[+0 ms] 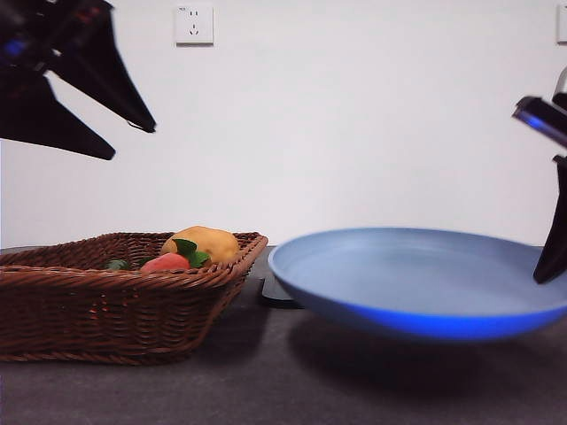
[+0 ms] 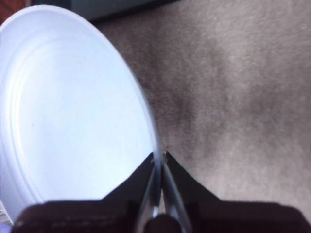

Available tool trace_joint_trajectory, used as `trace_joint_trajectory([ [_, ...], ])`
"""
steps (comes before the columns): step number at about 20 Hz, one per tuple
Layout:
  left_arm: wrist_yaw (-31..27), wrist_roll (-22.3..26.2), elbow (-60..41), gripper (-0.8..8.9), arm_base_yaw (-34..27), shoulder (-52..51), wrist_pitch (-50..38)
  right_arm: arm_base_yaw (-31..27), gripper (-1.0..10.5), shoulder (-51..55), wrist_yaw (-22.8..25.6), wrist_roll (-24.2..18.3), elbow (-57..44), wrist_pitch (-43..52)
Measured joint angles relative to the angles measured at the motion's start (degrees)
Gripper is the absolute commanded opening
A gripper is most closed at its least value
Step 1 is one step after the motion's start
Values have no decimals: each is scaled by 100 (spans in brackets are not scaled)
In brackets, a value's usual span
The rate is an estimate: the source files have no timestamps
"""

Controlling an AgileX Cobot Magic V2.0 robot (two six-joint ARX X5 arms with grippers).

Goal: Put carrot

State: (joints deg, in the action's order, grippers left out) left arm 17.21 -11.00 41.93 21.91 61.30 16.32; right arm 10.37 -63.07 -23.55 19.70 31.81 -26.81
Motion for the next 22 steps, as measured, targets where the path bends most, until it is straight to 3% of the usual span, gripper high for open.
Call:
trace_joint_trajectory([
  [5, -876, 363, 774, 302, 354, 1233, 772, -33, 5, 426, 7, 0, 0, -120],
  [9, -1163, 439, 1202, 302, 439, 2094, 850, -33, 5, 509, 9, 0, 0, -146],
  [17, -1108, 455, 1287, 293, 492, 3115, 581, -33, 5, 518, 9, 0, 0, -146],
  [22, -1108, 457, 1287, 145, 549, 3112, 614, -33, 5, 518, 9, 0, 0, -146],
])
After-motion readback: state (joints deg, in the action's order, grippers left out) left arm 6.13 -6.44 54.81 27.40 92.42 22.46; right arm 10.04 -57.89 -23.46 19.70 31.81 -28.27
